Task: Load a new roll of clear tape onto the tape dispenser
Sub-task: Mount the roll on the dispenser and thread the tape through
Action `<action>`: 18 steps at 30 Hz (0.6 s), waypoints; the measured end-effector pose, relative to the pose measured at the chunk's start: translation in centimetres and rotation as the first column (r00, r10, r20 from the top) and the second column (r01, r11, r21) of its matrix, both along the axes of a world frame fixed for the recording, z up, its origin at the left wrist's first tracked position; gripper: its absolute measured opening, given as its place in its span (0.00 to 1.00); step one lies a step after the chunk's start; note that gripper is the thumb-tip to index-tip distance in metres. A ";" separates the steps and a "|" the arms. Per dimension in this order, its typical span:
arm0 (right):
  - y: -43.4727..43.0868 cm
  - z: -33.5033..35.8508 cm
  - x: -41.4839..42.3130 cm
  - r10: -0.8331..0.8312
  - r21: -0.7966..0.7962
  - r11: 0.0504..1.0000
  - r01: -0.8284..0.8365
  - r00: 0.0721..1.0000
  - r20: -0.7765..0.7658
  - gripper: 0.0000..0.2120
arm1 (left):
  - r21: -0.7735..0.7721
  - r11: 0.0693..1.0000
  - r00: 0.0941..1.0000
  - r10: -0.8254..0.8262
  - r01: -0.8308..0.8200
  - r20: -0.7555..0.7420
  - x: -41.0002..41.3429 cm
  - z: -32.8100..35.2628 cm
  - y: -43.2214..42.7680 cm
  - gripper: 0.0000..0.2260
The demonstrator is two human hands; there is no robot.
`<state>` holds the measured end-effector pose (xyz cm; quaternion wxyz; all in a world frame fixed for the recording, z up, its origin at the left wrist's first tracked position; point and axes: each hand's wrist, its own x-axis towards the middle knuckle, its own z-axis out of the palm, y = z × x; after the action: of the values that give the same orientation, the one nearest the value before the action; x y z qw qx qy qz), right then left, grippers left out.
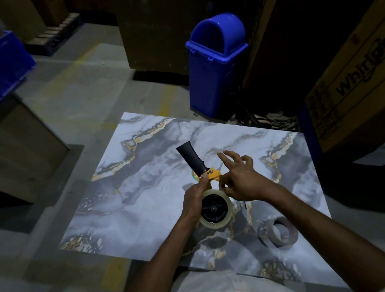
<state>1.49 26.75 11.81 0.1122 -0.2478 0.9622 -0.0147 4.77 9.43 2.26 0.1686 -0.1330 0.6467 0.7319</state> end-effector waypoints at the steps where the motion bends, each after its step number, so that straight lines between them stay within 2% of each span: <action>1: 0.1 -0.8 0.3 0.001 0.023 1.000 0.000 0.999 -0.055 0.03 | -0.024 0.999 1.000 0.023 -0.023 0.001 0.2 -0.5 0.4 0.36; 2: 0.0 -1.6 0.7 -0.007 0.048 0.999 0.012 0.994 -0.112 0.02 | -0.045 0.998 0.999 0.046 -0.045 0.009 0.4 -1.2 0.8 0.37; 4: -0.5 -3.4 1.7 -0.079 0.058 0.994 0.093 0.974 -0.212 0.04 | -0.077 0.993 0.996 0.091 -0.089 0.023 1.2 -2.0 1.7 0.33; 8: -1.1 -5.3 3.6 -0.326 -0.120 0.946 0.303 0.879 -0.349 0.05 | -0.102 0.985 0.991 0.134 -0.136 -0.022 2.6 -3.1 2.7 0.15; 11: -1.7 -5.5 4.5 -0.519 -0.285 0.853 0.437 0.765 -0.382 0.03 | -0.081 0.989 0.989 0.114 -0.122 -0.094 2.8 -3.7 3.3 0.10; 12: -2.0 -5.4 4.8 -0.598 -0.349 0.797 0.493 0.726 -0.339 0.03 | -0.050 0.992 0.987 0.114 -0.120 -0.116 2.8 -3.8 3.5 0.13; 14: -2.6 -5.4 5.6 -0.727 -0.446 0.666 0.598 0.655 -0.206 0.02 | 0.001 0.988 0.977 0.151 -0.153 -0.150 2.7 -3.8 3.9 0.24; 16: -2.8 -5.5 6.0 -0.797 -0.491 0.556 0.671 0.599 -0.083 0.04 | -0.005 0.979 0.966 0.198 -0.202 -0.168 2.5 -3.9 4.1 0.35; 18: -2.9 -5.5 5.9 -0.841 -0.507 0.450 0.735 0.539 0.036 0.09 | 0.011 0.973 0.955 0.227 -0.229 -0.192 2.5 -3.8 4.3 0.40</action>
<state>7.41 23.83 6.27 -0.0780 0.2117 0.9368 -0.2673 7.24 13.69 -1.49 0.0190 -0.1366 0.6445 0.7520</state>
